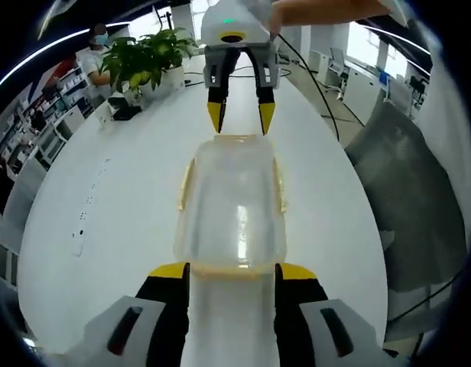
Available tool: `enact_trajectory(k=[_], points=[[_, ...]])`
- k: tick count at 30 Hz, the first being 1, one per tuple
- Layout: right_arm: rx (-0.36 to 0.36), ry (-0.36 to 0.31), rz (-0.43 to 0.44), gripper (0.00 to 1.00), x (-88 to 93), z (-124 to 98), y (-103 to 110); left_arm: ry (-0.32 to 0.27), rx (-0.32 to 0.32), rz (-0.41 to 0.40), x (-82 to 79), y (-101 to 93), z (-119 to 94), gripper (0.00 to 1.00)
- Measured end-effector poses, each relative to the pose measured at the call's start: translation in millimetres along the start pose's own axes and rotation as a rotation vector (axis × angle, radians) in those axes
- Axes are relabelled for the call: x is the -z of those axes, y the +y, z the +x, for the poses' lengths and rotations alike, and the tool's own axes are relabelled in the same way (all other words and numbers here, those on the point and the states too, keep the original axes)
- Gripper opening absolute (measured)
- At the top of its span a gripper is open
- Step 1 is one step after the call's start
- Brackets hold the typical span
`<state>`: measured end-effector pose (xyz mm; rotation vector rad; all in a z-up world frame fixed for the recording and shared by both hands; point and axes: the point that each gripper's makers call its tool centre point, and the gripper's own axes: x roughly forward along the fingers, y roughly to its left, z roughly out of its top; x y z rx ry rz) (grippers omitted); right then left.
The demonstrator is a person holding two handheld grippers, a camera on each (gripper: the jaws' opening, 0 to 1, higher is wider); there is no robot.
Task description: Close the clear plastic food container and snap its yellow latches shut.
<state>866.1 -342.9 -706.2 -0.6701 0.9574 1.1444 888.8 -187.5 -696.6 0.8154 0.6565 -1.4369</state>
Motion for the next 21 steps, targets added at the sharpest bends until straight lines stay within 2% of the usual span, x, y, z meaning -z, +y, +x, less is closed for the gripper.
enact_trajectory(k=[3,6,9,11,14,17,19,21], points=[[0.043,-0.044,0.047,0.32,-6.2,-3,-4,-0.007,-0.019,-0.035,0.3,-1.0,-2,0.35],[0.062,-0.089,0.092,0.30,-12.7,-5,-3,-0.040,-0.053,-0.123,-0.9,-0.4,-3,0.34],[0.076,-0.116,0.116,0.29,-16.0,-5,-3,-0.032,-0.075,-0.142,2.9,-1.3,-4,0.33],[0.111,-0.128,0.134,0.28,-16.1,-4,-6,-0.023,-0.116,-0.187,7.4,0.0,-5,0.33],[0.138,-0.166,0.194,0.29,-17.8,-1,-8,-0.050,-0.179,-0.328,9.0,6.5,-8,0.31],[0.178,-0.191,0.246,0.28,-15.6,1,-12,-0.113,-0.241,-0.476,7.2,13.9,-14,0.29],[0.187,-0.219,0.290,0.28,-15.3,3,-11,-0.131,-0.268,-0.526,8.3,15.6,-15,0.27],[0.191,-0.251,0.343,0.27,-15.7,5,-11,-0.122,-0.291,-0.559,13.3,15.2,-13,0.26]])
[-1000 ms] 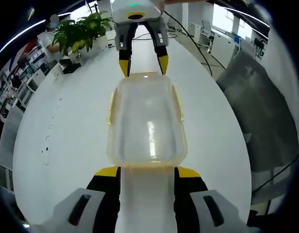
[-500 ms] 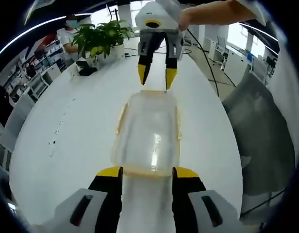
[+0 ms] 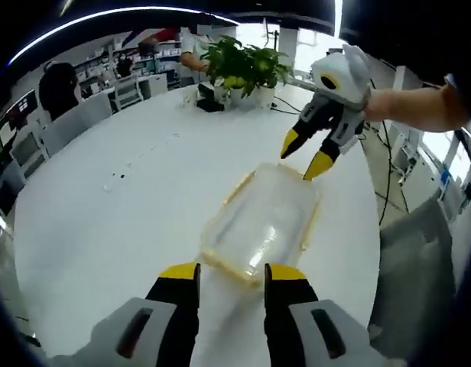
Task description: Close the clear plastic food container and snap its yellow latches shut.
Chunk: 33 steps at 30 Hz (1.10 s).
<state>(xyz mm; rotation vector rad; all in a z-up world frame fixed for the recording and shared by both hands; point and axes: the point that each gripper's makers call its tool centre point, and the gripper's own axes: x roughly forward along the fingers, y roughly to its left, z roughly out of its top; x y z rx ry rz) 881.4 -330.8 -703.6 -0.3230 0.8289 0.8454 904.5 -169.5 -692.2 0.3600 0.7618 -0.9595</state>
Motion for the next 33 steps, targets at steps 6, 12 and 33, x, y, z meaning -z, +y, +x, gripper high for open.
enact_trajectory(k=[6,12,33], points=[[0.027,-0.068,0.130,0.27,0.8,1,-2,-0.058,0.013,-0.215,3.4,-8.2,8,0.24],[0.033,-0.089,0.219,0.25,8.2,1,-5,-0.093,-0.001,-0.317,4.5,-7.8,12,0.22],[-0.028,-0.176,0.589,0.25,12.0,9,0,-0.084,0.015,-0.465,15.6,-11.7,21,0.19]])
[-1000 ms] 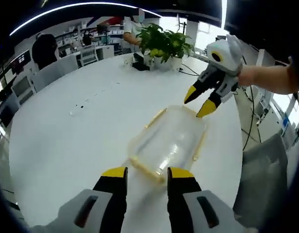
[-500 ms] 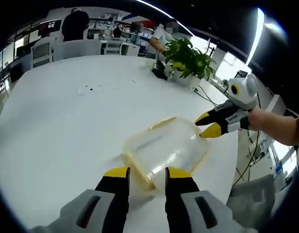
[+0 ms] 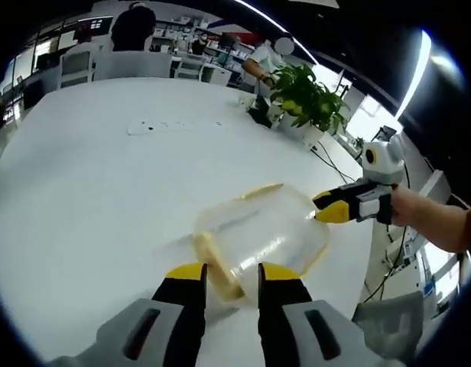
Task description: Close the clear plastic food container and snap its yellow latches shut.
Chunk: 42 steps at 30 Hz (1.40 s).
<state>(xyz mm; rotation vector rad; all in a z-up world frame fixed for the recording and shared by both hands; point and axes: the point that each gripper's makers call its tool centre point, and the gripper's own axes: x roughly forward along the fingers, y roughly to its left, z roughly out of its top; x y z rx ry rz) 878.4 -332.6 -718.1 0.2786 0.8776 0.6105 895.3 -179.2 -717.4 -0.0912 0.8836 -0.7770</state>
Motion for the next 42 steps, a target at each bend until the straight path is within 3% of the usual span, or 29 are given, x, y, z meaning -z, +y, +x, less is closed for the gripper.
enact_trajectory(k=[2,14,15,16,19,24,25,26,36,37,42], points=[[-0.003,0.004,-0.026,0.25,-0.2,0,1,-0.003,0.005,-0.019,0.4,0.0,0,0.19],[-0.009,0.026,0.041,0.22,-1.1,1,0,0.005,0.029,-0.088,1.1,-0.7,3,0.17],[-0.011,0.028,0.046,0.22,-0.5,1,1,0.012,0.057,-0.083,2.4,-3.9,3,0.15],[-0.012,0.030,0.048,0.22,-0.3,1,0,0.004,0.046,-0.129,3.7,0.5,3,0.15],[-0.017,0.030,0.063,0.21,0.1,1,0,-0.002,0.048,-0.119,5.0,2.5,2,0.15],[-0.075,0.013,0.195,0.20,1.2,4,-1,-0.008,0.044,-0.116,4.3,3.0,2,0.15],[-0.158,-0.001,0.260,0.19,-1.1,7,12,-0.010,0.045,-0.117,4.4,4.2,2,0.15],[-0.096,-0.005,0.216,0.18,-1.2,4,-4,-0.009,0.045,-0.117,3.4,4.0,3,0.14],[-0.088,-0.016,0.158,0.23,-4.0,-4,-4,-0.014,0.050,-0.116,-0.5,5.5,2,0.17],[-0.082,-0.016,0.147,0.24,-3.2,-3,-2,-0.023,0.052,-0.075,-2.4,5.9,3,0.18],[0.000,-0.034,-0.073,0.28,-7.2,-8,2,0.002,0.007,0.098,-9.6,5.6,-1,0.17]])
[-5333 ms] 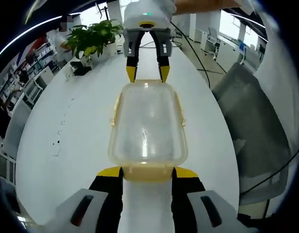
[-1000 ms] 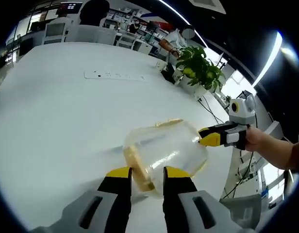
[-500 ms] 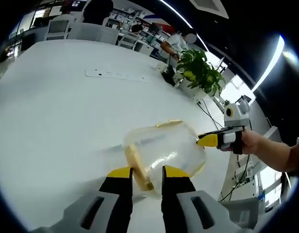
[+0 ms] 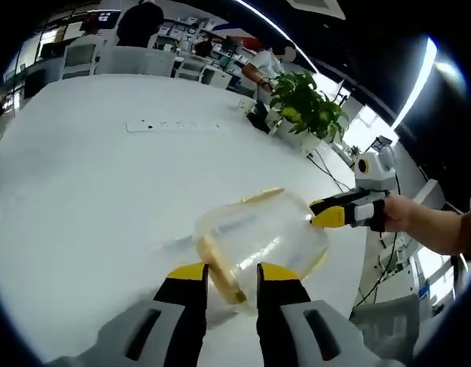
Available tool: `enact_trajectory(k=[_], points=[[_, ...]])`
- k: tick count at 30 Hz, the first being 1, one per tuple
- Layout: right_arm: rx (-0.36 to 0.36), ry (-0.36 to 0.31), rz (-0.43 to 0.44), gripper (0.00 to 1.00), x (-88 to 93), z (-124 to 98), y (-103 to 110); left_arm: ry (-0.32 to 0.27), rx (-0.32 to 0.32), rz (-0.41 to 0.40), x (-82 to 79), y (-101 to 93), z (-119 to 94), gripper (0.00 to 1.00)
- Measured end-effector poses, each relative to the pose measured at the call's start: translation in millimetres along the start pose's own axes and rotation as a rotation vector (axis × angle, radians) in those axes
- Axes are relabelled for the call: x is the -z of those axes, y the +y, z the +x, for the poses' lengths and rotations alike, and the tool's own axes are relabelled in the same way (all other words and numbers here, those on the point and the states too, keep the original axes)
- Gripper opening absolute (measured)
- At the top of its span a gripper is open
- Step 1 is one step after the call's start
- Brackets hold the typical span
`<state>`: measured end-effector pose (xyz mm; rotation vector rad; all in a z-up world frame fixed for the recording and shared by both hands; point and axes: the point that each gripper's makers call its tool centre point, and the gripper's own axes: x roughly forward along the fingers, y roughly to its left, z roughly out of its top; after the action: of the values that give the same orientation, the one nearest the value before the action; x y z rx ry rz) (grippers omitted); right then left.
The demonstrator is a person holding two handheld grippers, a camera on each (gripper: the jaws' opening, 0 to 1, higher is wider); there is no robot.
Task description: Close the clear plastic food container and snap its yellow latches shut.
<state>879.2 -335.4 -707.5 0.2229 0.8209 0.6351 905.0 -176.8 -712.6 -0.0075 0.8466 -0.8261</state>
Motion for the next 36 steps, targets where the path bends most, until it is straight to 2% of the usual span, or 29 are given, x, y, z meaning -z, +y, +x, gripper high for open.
enact_trajectory(k=[1,4,7,9,11,14,18,22,36], points=[[0.011,-0.016,-0.047,0.29,-4.9,-1,3,0.006,-0.005,0.055,-3.3,0.9,-2,0.17],[0.050,-0.030,-0.171,0.27,-11.4,-8,5,0.009,0.003,0.089,-11.1,-1.2,-4,0.17],[0.037,-0.028,-0.259,0.22,-15.2,-7,15,0.025,0.015,0.212,-20.8,-3.6,-4,0.17],[-0.001,-0.014,-0.311,0.21,-14.2,-3,24,0.038,0.041,0.287,-25.1,-9.4,-2,0.15],[-0.026,-0.009,-0.341,0.18,-13.6,2,31,0.051,0.062,0.318,-26.9,-14.4,2,0.12],[-0.064,-0.008,-0.353,0.12,-12.0,9,39,0.063,0.099,0.380,-29.6,-23.1,8,0.10],[-0.071,0.028,-0.400,0.11,-8.5,20,41,0.081,0.163,0.457,-31.1,-40.0,17,0.11],[-0.086,0.035,-0.405,0.11,-10.7,27,45,0.093,0.182,0.512,-33.0,-48.6,26,0.11],[-0.105,0.061,-0.415,0.10,-7.5,31,45,0.101,0.213,0.533,-39.7,-57.1,47,0.11]])
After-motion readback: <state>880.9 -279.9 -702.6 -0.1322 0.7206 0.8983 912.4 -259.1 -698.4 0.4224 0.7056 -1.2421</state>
